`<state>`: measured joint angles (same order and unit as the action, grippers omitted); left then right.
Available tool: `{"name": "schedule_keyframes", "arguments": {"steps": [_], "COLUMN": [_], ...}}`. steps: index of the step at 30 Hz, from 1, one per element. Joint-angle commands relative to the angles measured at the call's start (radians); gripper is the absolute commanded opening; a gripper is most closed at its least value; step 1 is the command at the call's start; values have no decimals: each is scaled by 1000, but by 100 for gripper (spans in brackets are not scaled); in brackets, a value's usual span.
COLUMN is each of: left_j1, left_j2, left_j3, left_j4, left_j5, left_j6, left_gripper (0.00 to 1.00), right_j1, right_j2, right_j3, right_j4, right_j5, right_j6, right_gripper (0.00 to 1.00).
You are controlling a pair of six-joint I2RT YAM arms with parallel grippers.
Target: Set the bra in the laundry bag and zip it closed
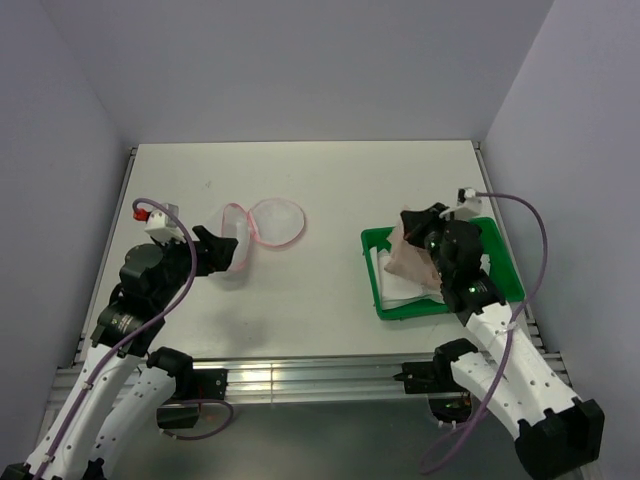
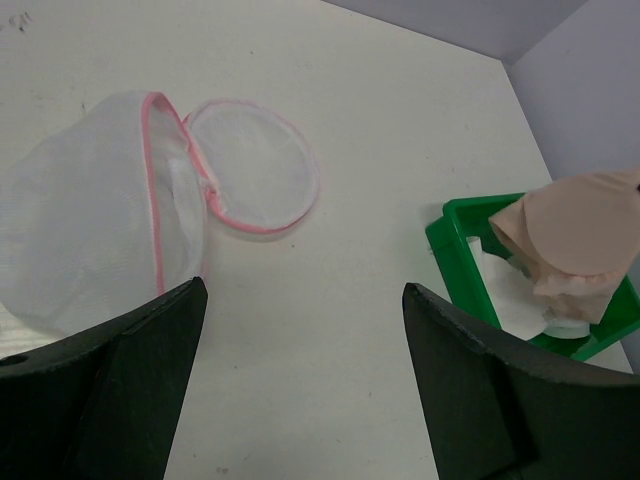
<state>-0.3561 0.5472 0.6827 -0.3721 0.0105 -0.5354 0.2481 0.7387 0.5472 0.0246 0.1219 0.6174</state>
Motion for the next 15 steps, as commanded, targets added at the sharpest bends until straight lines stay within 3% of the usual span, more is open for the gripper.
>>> {"name": "schedule_keyframes", "arguments": {"steps": [1,5,11,12,15], "left_j1": [9,9,16,16,16], "left_j2": [3,10,17,16,20], "left_j3": [6,8,8,6,0], "left_j4": [21,22,19,22,25], "left_j5": [-4,-6,-6,-4,-6], "left_j6": [14,15,15,14,6], "left_gripper": [86,86,86,86,87], "right_j1": [133,271,362,373,373], "right_j2": [24,30,28,34,68], "right_j3": [130,152,68,50,13], "right_j4": [41,58,106,86,-50], "right_j5": [-70,-163,-269,-252,-110], "right_j6": [-74,-36,70,74,38], "right_gripper": [0,0,3,28,87]}}
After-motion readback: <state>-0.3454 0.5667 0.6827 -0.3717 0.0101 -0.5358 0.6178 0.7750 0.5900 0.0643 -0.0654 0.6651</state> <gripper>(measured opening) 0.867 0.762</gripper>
